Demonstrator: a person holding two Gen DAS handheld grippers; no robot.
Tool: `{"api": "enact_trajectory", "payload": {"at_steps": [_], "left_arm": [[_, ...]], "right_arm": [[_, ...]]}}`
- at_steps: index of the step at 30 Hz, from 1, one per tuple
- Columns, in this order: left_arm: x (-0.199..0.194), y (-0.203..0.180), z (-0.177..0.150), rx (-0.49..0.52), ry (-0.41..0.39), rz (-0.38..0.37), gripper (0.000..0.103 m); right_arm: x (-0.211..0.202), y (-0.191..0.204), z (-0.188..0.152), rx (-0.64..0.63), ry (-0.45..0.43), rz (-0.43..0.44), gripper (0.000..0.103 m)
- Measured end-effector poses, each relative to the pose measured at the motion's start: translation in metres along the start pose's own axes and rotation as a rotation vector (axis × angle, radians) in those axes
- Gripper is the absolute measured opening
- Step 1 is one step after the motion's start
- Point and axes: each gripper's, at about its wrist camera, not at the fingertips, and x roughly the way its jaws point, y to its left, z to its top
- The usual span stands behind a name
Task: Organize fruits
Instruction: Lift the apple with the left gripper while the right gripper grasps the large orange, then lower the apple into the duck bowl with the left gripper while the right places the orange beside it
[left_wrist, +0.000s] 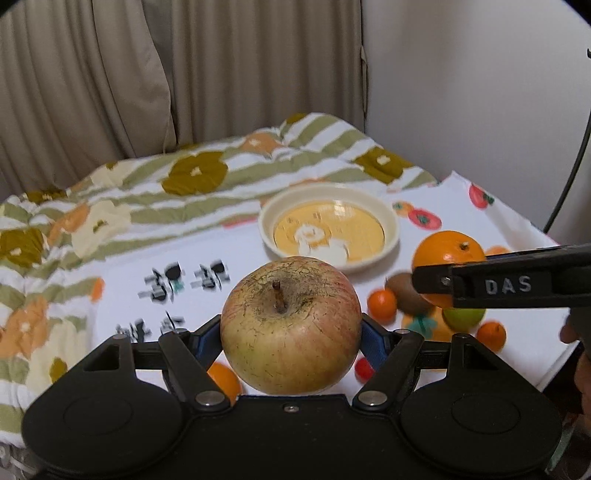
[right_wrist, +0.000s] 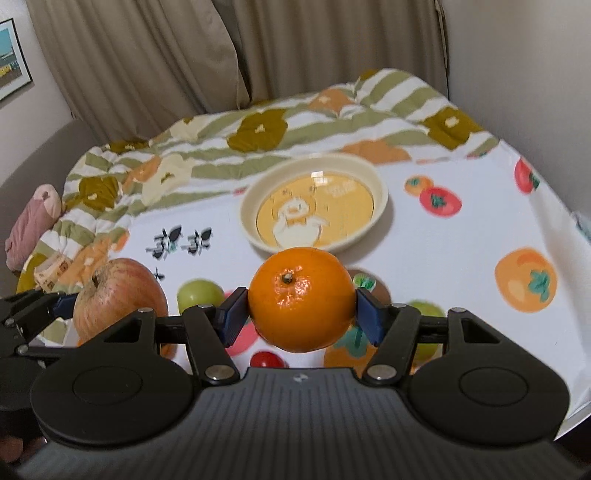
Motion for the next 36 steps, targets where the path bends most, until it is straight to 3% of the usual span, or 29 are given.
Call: {"api": "enact_trajectory", "payload": {"at_steps": [7,14,25,36], "left_arm": [[0.0,-0.001,0.038,-0.009,-0.043,0.028,0.078],[0.027,-0.005,0.078,-0.044,-0.048,0.07,0.078],[0.121,-0.015,0.12,-0.104,0.009,0.116,0.078],[0.203,-0.024,0.13,-0.083,0.091,0.162,0.078]], "right_arm": [[-0.014,-0.011,0.038,-0.021,-0.049,0.009,0.077],[0.006,-0.036,0.085,-0.064,-0.067,0.049,0.077],[0.097,-0.082,0.143,-0.119,-0.01,0.105,0.077],[0.181,-0.097,0.171,-0.162,0.067,0.161,0.077]]}}
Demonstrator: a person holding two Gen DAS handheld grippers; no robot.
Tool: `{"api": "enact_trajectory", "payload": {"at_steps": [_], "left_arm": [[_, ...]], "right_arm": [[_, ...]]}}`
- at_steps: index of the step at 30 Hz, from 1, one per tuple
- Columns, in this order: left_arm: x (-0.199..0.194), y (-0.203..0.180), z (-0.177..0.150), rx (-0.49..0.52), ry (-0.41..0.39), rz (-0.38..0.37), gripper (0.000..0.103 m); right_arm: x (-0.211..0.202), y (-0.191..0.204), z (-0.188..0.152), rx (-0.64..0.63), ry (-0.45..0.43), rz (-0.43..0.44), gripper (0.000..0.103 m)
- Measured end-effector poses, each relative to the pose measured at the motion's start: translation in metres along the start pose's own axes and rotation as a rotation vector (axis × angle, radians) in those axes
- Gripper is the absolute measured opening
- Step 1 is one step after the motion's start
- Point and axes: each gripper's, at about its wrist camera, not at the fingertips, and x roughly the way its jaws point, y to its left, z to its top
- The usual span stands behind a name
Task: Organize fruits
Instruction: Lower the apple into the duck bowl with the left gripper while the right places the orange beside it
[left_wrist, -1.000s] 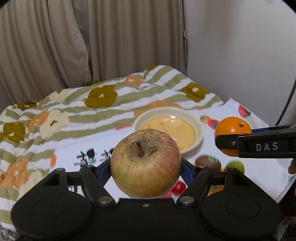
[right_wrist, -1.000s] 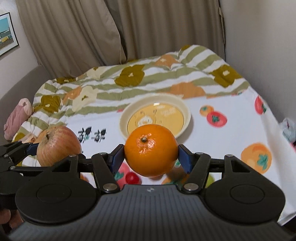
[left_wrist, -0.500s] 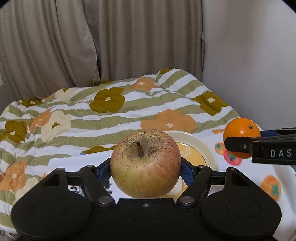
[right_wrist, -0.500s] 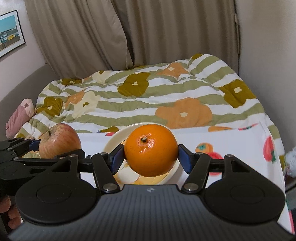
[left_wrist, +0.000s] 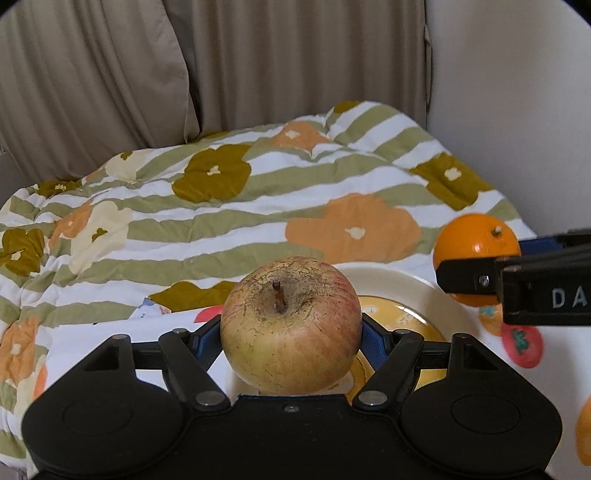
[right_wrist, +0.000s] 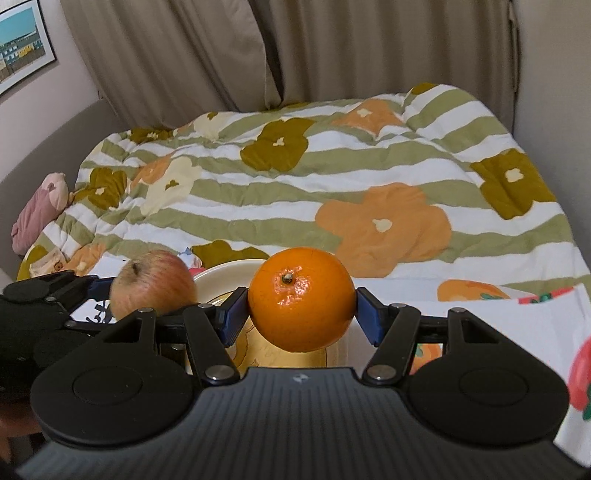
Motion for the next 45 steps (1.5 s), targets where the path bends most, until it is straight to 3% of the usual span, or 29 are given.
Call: {"api": "enact_trajectory", "payload": {"at_steps": [12,13,16,22,29,35,43,45], "left_arm": [[0.037,-0.018,-0.002,0.056,0.07,0.02,0.079],[0.035,-0.02,-0.001,0.063,0.056,0.014,0.08],[0.025,-0.022,0.001,0.087,0.013,0.03,0.098],[0.011,-0.018,-0.003,0.078,0.022,0.037,0.098],[-0.005,-0.009,-0.016,0.039,0.049,0.035,0.099],[-0.016,0.001,-0.028,-0.003,0.072,0.054,0.099],[-0.026,0.009,-0.037,-0.036,0.081,0.077,0.099],[-0.027,0.011,-0.038,-0.044,0.08,0.081,0.099]], "right_arm": [[0.024,-0.015,0.006,-0.011,0.048,0.02,0.077],[0.024,-0.015,0.006,-0.012,0.049,0.02,0.077],[0.022,-0.017,0.007,-0.018,0.053,0.024,0.077],[0.019,-0.017,0.006,-0.054,0.063,0.049,0.077],[0.031,-0.004,-0.005,-0.217,0.07,0.089,0.077],[0.047,0.019,-0.025,-0.436,0.044,0.1,0.077],[0.059,0.03,-0.034,-0.498,0.047,0.117,0.078],[0.061,0.032,-0.035,-0.508,0.042,0.122,0.085]]}}
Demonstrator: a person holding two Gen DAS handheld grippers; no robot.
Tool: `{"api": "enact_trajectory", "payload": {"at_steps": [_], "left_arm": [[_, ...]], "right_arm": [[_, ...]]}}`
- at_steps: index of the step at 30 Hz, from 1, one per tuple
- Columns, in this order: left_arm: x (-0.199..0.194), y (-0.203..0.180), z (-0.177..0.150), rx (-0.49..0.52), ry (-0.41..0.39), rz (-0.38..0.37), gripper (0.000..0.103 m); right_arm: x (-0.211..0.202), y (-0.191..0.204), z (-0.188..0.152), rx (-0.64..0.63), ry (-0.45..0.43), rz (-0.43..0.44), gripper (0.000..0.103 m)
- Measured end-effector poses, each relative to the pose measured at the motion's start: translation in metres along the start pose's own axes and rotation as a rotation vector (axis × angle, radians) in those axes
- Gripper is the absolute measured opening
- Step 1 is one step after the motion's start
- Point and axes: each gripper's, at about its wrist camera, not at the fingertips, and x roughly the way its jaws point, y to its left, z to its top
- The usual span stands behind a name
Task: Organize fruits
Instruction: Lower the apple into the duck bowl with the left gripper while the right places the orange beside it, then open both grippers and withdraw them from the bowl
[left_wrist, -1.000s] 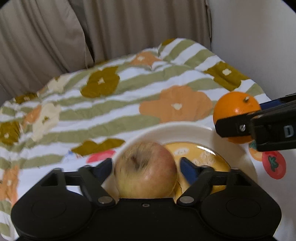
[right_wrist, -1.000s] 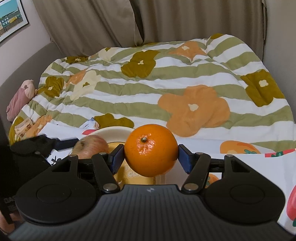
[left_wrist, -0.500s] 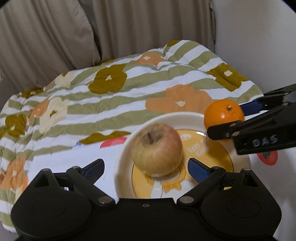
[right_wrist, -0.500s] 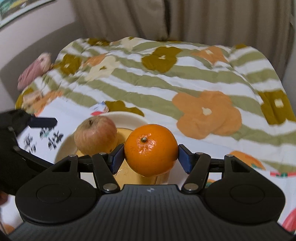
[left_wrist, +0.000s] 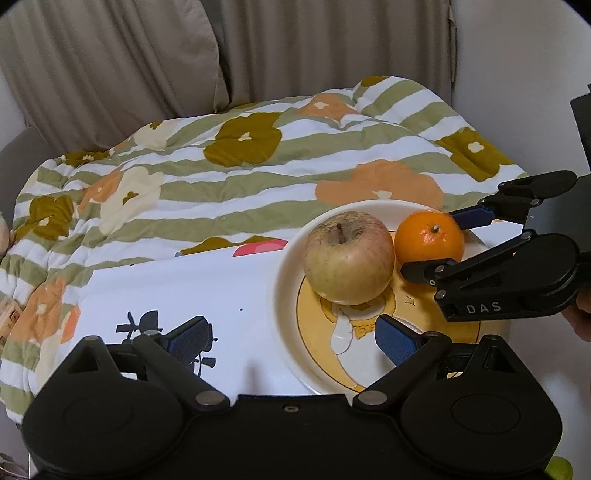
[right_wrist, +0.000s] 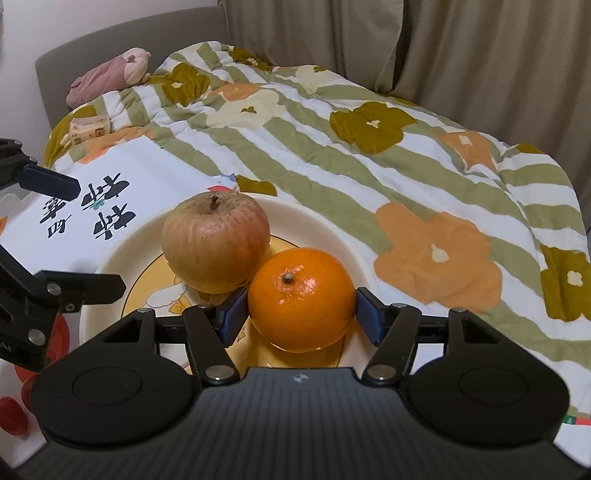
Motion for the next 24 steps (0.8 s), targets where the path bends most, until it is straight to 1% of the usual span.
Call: {"api": "enact_trajectory", "payload": {"at_steps": [1,2,4,5,9,15,24], "left_arm": [[-0.001,0.001,0.0,-0.005,-0.001,0.002,0.099],[-0.002,0.002,-0.001,-0.01,-0.003,0.002,0.099],[-0.005,0.002,-0.001,-0.022,-0.003,0.003,0.099],[-0.005,0.003,-0.002,-0.029,-0.003,0.003,0.099],[-0.011,0.006,-0.002,-0.043,-0.01,0.002,0.099],[-0.025,0.008,0.001,-0.047,-0.043,-0.002,0.099],[-0.066,0.016,-0.005,-0.03,-0.116,0.001,0.099]], "right_arm": [[-0.002,0.001,0.001,-0.009,-0.015,-0.011,0.091],[-0.006,0.003,0.001,-0.017,-0.035,-0.036,0.103],[-0.012,0.003,0.002,-0.015,-0.065,-0.065,0.103],[-0.015,0.003,0.002,-0.003,-0.071,-0.061,0.103],[-0.021,0.0,0.003,0.044,-0.057,-0.045,0.103],[-0.042,0.003,0.007,0.071,-0.066,-0.063,0.103],[-0.089,0.02,0.015,0.125,-0.091,-0.102,0.103]]}}
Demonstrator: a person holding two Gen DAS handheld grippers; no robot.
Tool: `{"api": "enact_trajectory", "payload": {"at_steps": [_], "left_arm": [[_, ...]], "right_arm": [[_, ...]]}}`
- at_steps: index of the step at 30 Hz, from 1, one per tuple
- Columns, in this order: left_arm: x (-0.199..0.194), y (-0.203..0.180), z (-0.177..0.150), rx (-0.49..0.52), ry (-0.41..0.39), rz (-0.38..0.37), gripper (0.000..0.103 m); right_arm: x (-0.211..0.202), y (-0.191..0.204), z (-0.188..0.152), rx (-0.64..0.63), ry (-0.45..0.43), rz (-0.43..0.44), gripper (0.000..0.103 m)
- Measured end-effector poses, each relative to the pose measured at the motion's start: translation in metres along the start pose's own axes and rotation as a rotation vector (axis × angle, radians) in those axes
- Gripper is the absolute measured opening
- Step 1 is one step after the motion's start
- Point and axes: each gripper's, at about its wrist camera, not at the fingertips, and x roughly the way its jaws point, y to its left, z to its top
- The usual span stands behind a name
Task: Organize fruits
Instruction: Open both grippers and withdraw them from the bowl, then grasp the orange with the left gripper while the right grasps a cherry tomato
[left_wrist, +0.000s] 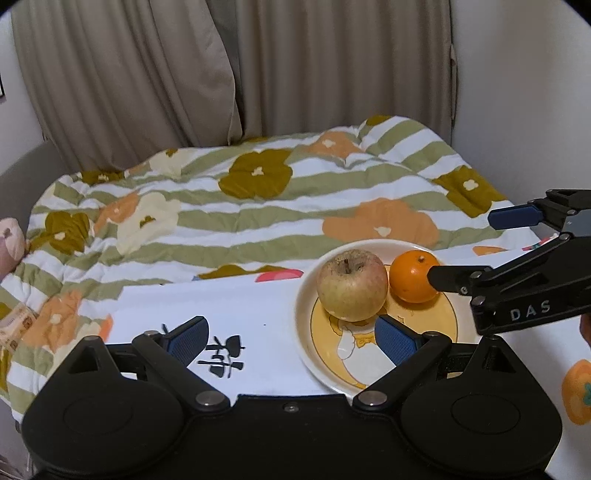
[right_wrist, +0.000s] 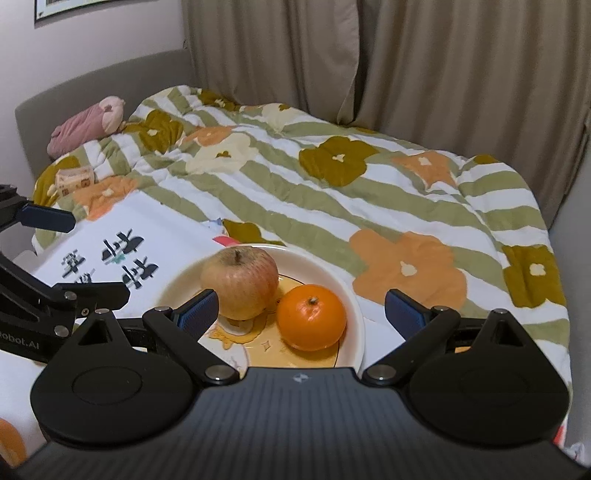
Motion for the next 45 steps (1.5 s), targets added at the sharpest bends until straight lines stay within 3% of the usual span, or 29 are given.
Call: {"api": "enact_trajectory", "payload": {"at_steps": [17,26,35,45], "left_arm": [[-0.104,0.037,-0.04,-0.065,-0.14,-0.06,0.099],[-0.14,0.058,-0.071,-0.054,-0.179,-0.078,0.099],[-0.132,0.093,-0.102,-0.007,-0.152,-0.094,0.099],[-0.069,0.114,-0.136,0.11,-0.07,-0.112,0.098]], "right_arm": [[-0.115,0.059,-0.018,0.19,-0.005,-0.102,0.103],[-0.152,0.105,-0.039,0.286,-0.01,-0.142,0.103],[-0.148,0.155,-0.063,0.339,0.021,-0.169,0.103],[-0.107,0.195,-0.098,0.377,0.086,-0.213,0.103]]}}
